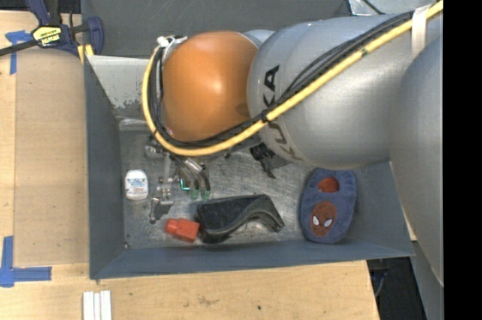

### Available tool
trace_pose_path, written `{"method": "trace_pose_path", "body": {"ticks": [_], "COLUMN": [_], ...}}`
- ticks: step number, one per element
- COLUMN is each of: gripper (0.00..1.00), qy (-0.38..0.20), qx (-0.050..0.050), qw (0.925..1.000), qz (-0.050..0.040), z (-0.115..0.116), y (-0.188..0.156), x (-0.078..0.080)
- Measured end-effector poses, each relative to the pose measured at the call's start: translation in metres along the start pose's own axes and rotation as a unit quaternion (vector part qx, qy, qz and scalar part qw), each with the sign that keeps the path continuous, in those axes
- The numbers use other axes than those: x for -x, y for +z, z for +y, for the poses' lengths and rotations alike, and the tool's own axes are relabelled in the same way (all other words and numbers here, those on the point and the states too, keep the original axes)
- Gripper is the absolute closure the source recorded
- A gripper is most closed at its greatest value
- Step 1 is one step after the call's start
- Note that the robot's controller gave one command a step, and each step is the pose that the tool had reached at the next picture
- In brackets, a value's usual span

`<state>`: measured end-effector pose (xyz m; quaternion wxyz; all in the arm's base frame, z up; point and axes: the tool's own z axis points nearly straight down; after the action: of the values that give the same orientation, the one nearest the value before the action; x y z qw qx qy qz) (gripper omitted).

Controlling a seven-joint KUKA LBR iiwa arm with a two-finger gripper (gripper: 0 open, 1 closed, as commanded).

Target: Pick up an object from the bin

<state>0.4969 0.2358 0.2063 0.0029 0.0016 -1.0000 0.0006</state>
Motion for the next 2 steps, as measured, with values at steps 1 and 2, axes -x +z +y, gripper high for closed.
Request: {"method": "trace_pose_path", "body": {"ticks": [1, 2], "gripper": [0.00, 0.00], "qy": [-0.152, -0.301], "qx": [0.003, 0.000], "qw": [0.9884, 0.9538], "qz": [-0.0081, -0.0055], "z": [-0.071, -0.091], "y": [0.113, 0.070], "x": [0.003, -0.012]}}
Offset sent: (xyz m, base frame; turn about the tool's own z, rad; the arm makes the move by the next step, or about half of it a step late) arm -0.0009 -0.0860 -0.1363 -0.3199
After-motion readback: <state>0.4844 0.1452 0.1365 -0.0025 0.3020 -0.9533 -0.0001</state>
